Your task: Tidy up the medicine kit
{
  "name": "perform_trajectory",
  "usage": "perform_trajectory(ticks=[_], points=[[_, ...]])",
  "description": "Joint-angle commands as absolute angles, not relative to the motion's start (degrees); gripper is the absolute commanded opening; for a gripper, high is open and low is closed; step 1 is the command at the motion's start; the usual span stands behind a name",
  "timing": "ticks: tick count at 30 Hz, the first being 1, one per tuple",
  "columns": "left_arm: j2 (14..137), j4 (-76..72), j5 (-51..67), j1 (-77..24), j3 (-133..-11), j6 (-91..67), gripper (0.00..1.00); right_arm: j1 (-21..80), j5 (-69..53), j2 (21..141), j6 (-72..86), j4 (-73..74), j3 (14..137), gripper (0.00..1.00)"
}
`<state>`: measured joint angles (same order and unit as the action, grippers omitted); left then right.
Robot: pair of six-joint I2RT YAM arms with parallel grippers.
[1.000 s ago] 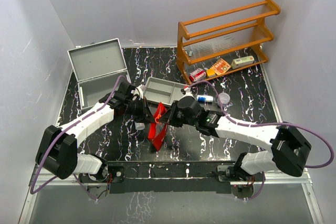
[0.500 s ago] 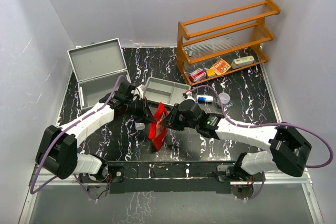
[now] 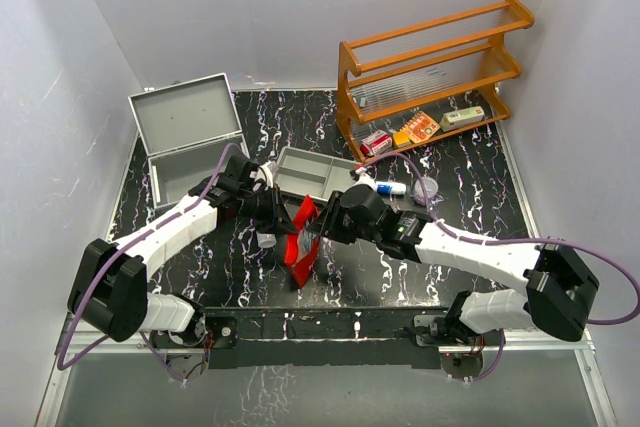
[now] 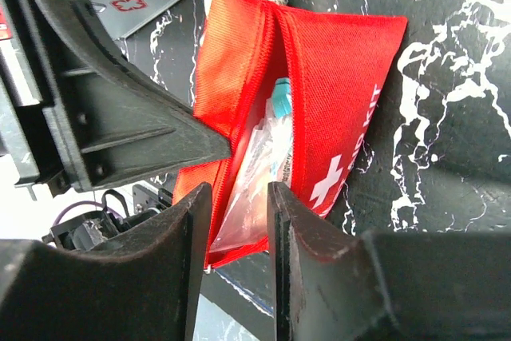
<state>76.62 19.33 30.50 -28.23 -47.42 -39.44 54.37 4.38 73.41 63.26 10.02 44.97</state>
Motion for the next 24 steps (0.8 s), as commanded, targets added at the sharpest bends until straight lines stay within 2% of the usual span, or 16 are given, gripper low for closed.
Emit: perform_trajectory(ticks=[1, 5, 8, 15, 24], points=[[76.25, 19.78, 31.59, -27.99, -49.81, -38.68, 0.0, 54.67, 8.01, 69.82, 56.96, 11.11, 49.35, 0.36], [76.45, 19.86, 31.97, -28.03, -50.14, -38.41, 0.0, 54.56, 13.25, 70.49, 52.47, 15.1, 51.45, 0.44], [76.46, 19.95, 32.15, -28.0, -50.42, -38.33, 0.0, 54.58, 16.75, 73.48, 49.22, 19.02, 54.14, 0.46], [76.86, 19.86, 32.49, -27.99, -50.54, -38.5, 0.0, 54.43, 16.15, 82.44, 39.88, 21.56, 59.85, 0.46], [76.66, 20.52, 32.78, -28.04, -50.93, -38.44, 0.0, 54.45, 19.34, 89.14, 41.34, 22.21, 64.06, 0.39]])
